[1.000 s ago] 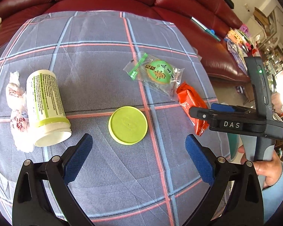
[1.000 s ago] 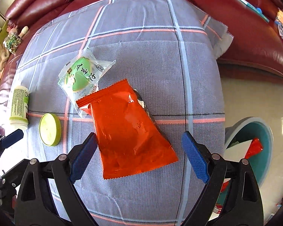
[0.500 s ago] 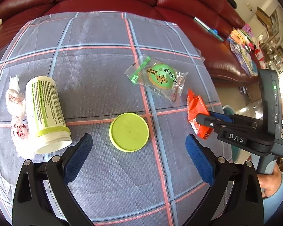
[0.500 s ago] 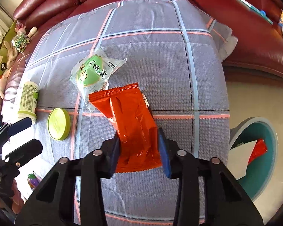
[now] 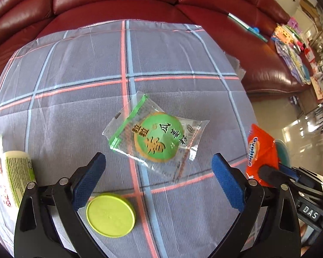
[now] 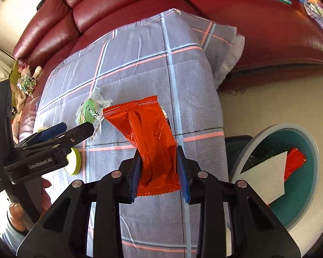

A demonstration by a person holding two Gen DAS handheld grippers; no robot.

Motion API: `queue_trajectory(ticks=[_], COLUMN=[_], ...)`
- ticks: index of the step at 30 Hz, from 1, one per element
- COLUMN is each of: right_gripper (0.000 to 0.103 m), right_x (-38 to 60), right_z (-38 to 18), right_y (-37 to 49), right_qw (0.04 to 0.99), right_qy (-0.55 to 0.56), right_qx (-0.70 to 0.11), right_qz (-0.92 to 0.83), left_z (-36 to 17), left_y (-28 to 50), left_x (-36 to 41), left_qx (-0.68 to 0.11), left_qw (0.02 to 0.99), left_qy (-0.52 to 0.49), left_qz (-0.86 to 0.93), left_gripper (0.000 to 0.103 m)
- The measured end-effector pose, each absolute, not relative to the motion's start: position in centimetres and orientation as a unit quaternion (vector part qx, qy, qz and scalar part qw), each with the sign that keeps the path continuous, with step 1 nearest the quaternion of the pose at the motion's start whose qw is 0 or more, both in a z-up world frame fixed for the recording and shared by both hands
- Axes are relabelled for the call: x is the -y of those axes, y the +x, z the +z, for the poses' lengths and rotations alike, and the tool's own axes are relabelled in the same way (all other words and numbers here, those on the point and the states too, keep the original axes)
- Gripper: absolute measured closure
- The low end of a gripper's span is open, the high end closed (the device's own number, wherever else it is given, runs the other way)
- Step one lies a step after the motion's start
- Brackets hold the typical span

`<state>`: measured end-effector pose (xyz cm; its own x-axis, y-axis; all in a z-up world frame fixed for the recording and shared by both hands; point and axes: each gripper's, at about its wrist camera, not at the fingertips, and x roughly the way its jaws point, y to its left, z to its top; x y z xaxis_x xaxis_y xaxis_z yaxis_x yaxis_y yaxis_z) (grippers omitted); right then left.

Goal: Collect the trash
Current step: 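Grasp the orange Ovaltine packet with the right tool while the left tool grasps the green mooncake packet, then carry both packets over the bin and open both tools to drop them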

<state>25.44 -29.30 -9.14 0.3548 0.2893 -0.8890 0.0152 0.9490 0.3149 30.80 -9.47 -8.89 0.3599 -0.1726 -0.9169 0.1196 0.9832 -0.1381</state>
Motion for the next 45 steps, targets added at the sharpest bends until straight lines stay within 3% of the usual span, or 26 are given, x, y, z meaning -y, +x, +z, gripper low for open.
queue_trajectory(ticks=[11, 17, 19, 33, 45], right_gripper=[0.074, 0.074, 0.074, 0.074, 0.074], right_x=[30.6, 30.5, 30.3, 30.7, 35.5], right_z=[-10.4, -10.9, -10.8, -8.3, -5.2], right_y=[27.0, 26.9, 26.6, 23.1, 18.0], right_qw=[0.805, 0.799, 0.798, 0.806, 0.826], right_qy=[0.156, 0.17, 0.176, 0.195, 0.229], right_qx=[-0.564, -0.567, -0.567, -0.546, -0.505], right_qz=[0.095, 0.102, 0.106, 0.119, 0.101], left_z=[-11.6, -10.9, -10.5, -7.3, -3.7], left_y=[33.2, 32.1, 31.6, 26.4, 20.7], left_x=[9.9, 9.4, 9.0, 8.8, 14.2], left_qx=[-0.564, -0.547, -0.545, -0.532, -0.509], left_qw=[0.824, 0.833, 0.835, 0.838, 0.841], left_qy=[0.0, -0.001, -0.005, -0.015, 0.014], left_qz=[-0.06, -0.08, -0.077, -0.12, -0.184], left_gripper=[0.006, 0.018, 0.038, 0.04, 0.039])
